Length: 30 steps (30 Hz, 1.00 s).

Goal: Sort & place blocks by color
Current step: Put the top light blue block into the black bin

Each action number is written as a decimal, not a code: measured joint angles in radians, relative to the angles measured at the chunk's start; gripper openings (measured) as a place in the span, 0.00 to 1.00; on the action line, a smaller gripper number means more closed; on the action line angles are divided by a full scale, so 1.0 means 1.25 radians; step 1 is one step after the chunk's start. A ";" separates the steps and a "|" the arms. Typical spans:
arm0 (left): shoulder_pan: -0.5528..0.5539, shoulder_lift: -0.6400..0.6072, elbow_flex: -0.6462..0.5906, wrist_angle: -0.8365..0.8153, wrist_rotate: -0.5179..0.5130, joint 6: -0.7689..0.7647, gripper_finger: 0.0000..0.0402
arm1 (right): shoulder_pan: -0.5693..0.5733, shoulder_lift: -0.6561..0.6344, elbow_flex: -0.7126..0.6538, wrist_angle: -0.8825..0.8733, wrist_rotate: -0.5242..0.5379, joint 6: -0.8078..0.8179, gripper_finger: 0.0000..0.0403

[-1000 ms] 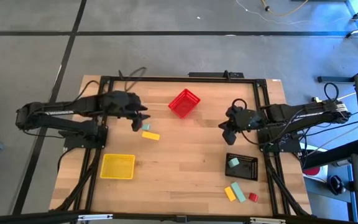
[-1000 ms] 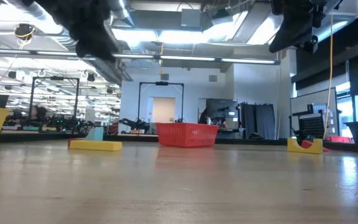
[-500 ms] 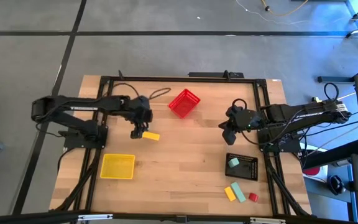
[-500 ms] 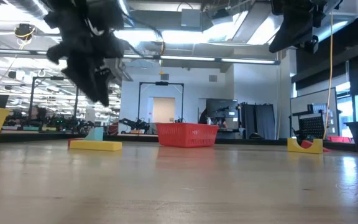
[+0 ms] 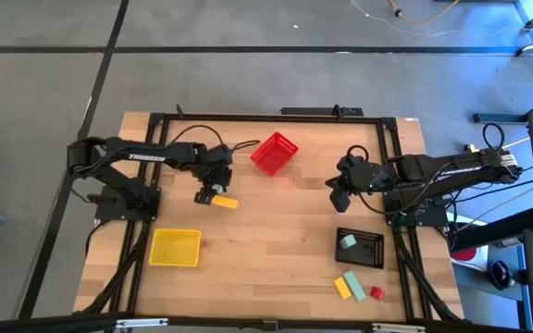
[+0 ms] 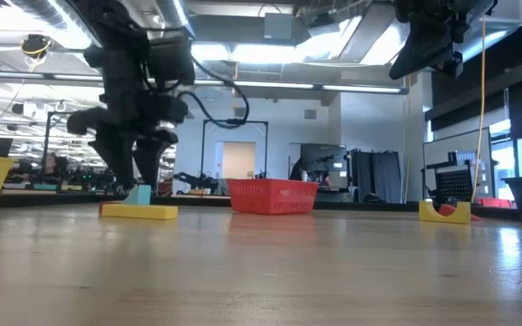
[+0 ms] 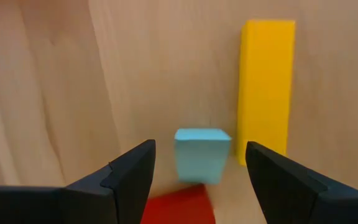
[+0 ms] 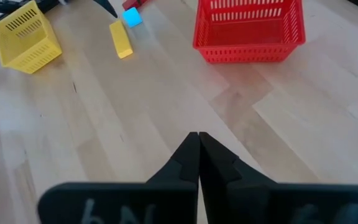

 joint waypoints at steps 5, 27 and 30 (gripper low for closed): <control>0.016 0.043 0.000 0.001 0.000 0.006 0.60 | 0.000 0.000 0.000 0.000 0.006 -0.002 0.00; 0.018 0.076 0.000 0.044 0.000 -0.007 0.31 | 0.000 0.000 0.000 0.000 0.008 -0.017 0.00; 0.020 0.057 0.019 0.044 0.003 -0.036 0.31 | 0.000 0.000 0.000 0.001 0.008 -0.017 0.00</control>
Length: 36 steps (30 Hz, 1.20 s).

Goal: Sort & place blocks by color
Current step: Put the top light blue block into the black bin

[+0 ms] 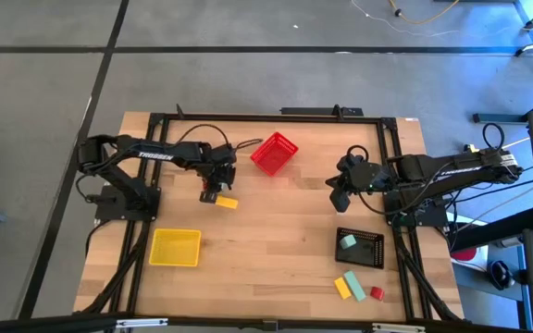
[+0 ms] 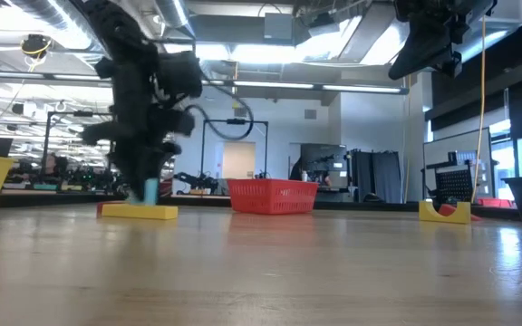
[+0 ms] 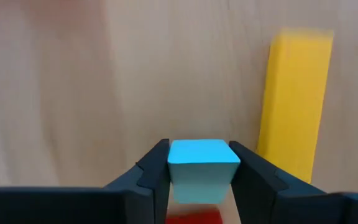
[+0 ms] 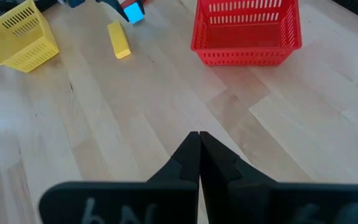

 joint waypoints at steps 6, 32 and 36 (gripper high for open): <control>0.042 -0.119 0.062 0.077 0.075 -0.137 0.31 | 0.000 0.000 0.000 0.052 -0.001 -0.025 0.00; -0.110 -0.122 0.033 0.859 -0.057 -1.182 0.31 | -0.021 0.228 0.114 0.472 0.102 -0.577 0.88; -0.110 -0.120 0.033 0.902 -0.088 -1.230 0.31 | -0.029 0.283 0.157 0.506 0.131 -0.615 0.92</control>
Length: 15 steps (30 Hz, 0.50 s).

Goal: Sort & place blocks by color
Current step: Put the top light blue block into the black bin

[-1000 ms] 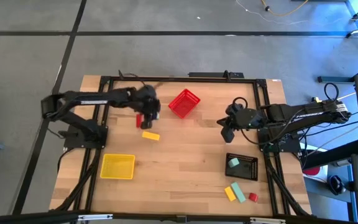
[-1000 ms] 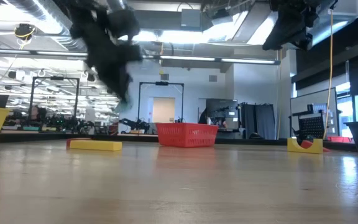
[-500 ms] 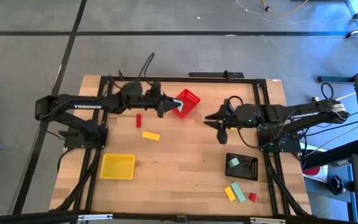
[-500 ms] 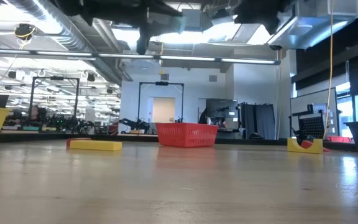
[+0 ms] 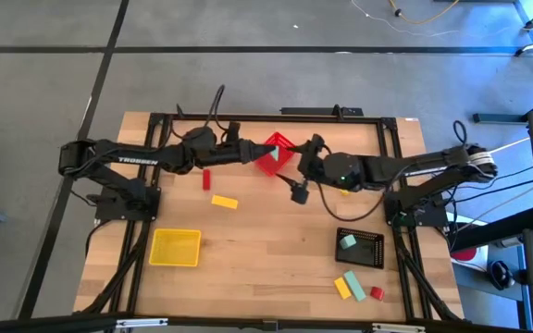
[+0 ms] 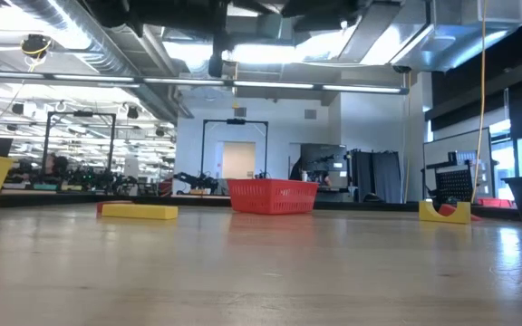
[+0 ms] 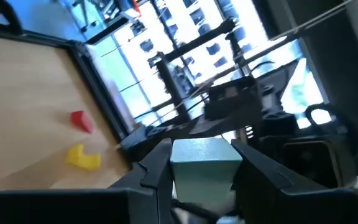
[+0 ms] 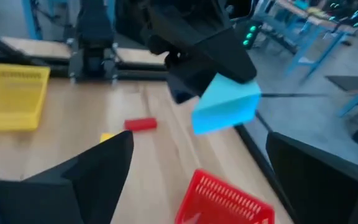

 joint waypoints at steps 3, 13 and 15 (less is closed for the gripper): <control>-0.001 0.000 0.000 0.010 0.000 -0.014 0.31 | -0.010 0.035 0.024 0.039 0.001 0.001 0.92; 0.000 0.000 0.000 0.024 0.035 -0.051 0.31 | -0.029 0.104 0.071 0.132 0.021 -0.037 0.92; 0.000 0.000 0.000 0.025 0.039 -0.051 0.31 | -0.028 0.105 0.072 0.146 0.047 -0.056 0.90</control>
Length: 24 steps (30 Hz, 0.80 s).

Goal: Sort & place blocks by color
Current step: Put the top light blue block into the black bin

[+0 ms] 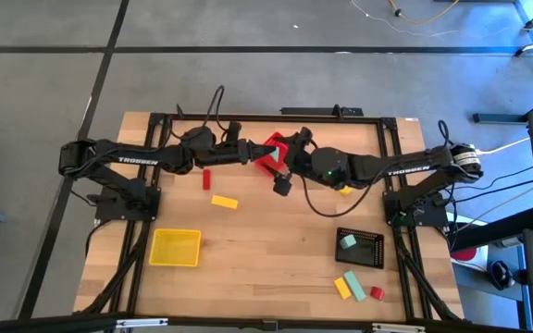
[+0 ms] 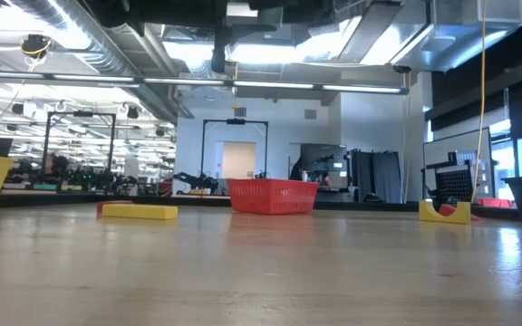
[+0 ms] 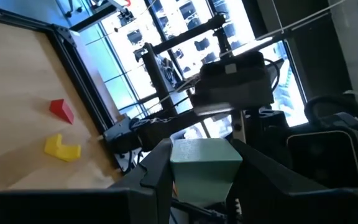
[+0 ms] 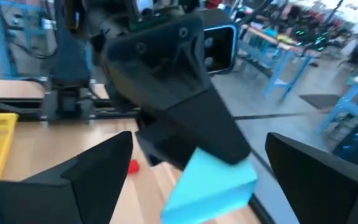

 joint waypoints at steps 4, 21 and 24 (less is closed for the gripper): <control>0.001 0.000 0.000 0.003 0.001 -0.004 0.31 | -0.002 -0.003 0.000 0.009 0.025 -0.018 0.83; 0.009 0.000 0.000 -0.002 -0.012 -0.009 0.31 | 0.005 -0.004 0.000 -0.013 0.037 0.024 0.32; 0.009 0.000 0.000 -0.002 -0.014 -0.006 0.30 | 0.005 -0.004 0.000 -0.016 0.036 0.035 0.32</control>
